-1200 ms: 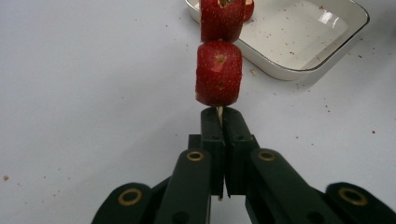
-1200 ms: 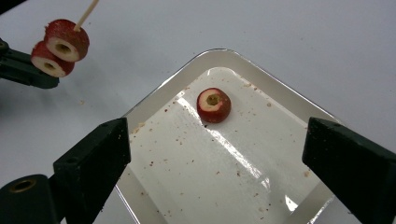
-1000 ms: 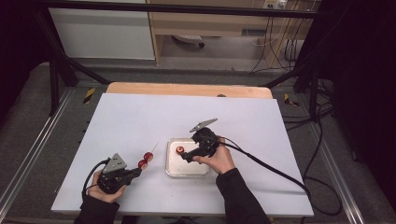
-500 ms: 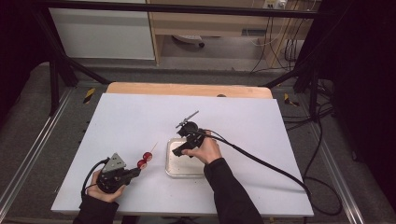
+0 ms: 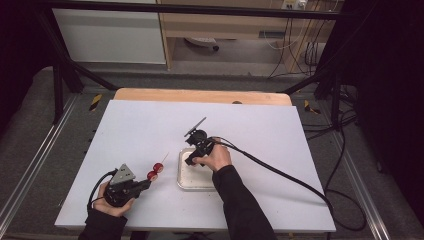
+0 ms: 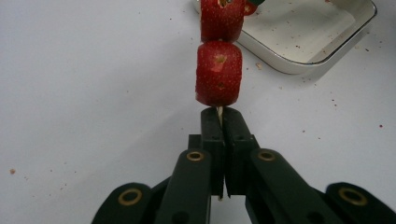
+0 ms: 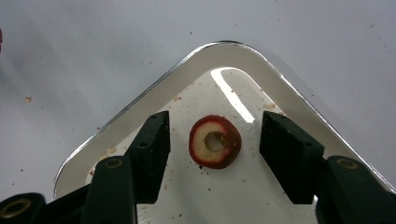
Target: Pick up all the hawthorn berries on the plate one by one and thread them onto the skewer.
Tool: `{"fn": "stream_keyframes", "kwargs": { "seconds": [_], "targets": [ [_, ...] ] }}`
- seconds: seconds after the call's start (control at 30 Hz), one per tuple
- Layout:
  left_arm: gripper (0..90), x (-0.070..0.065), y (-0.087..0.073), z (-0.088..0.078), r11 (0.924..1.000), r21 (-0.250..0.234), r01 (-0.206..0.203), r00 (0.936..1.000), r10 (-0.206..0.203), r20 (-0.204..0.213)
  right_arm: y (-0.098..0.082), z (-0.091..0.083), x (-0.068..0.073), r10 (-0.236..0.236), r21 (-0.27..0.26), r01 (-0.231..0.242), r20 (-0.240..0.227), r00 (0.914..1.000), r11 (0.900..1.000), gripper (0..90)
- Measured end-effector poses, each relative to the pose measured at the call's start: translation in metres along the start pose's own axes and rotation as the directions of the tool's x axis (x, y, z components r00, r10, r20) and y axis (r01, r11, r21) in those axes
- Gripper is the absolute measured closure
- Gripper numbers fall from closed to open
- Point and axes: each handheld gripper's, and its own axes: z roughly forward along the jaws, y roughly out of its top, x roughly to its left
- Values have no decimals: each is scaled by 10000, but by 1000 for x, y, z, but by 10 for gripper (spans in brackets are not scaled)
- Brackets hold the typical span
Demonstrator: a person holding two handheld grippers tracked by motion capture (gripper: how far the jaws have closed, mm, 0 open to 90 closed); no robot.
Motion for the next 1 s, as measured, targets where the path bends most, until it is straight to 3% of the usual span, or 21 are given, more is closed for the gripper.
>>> {"fn": "stream_keyframes", "kwargs": {
  "seconds": [0.6, 1.0],
  "targets": [
    [883, 0, 0, 0, 10000, 10, -32, 10000, 32, 2, 1, 6, -4, 237, 381, -230, -179, 9996, 9990, 609],
    [882, -1, 0, 1, 10000, 4, -55, 10000, 55, -11, 1, -3, -4, 385, 201, -382, -147, 9992, 9991, 618]
  ]
}}
